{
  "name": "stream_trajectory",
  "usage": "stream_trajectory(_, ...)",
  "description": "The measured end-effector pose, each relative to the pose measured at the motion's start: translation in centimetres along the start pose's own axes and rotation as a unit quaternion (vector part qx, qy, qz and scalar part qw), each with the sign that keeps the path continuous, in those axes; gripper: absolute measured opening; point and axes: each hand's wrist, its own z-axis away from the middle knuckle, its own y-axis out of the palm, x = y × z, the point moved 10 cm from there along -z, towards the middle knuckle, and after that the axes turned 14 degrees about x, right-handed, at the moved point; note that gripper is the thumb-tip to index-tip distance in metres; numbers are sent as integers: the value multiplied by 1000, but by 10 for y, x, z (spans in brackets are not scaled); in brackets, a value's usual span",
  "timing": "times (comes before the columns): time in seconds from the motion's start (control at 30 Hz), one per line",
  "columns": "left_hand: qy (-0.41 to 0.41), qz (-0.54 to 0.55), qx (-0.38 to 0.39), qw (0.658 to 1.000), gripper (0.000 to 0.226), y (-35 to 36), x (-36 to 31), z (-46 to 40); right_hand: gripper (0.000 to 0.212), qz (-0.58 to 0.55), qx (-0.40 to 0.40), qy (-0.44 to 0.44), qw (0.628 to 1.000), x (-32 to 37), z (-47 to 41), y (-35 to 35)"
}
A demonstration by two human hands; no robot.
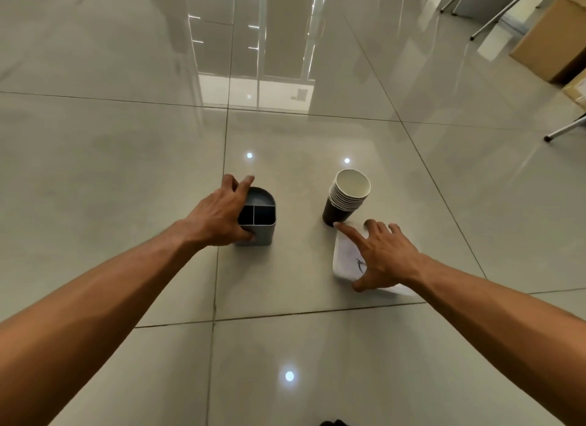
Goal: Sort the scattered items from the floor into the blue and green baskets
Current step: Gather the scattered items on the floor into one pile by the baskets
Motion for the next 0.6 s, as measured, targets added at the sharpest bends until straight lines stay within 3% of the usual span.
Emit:
stream_trajectory(0.23, 59, -81, -108, 989, 90, -18, 9, 51, 129, 11, -28, -90, 995, 94, -1, -26)
stream_trajectory(0.6, -61, -137, -254, 956, 78, -58, 138, 188, 119, 83, -35, -171, 981, 230, -16, -70)
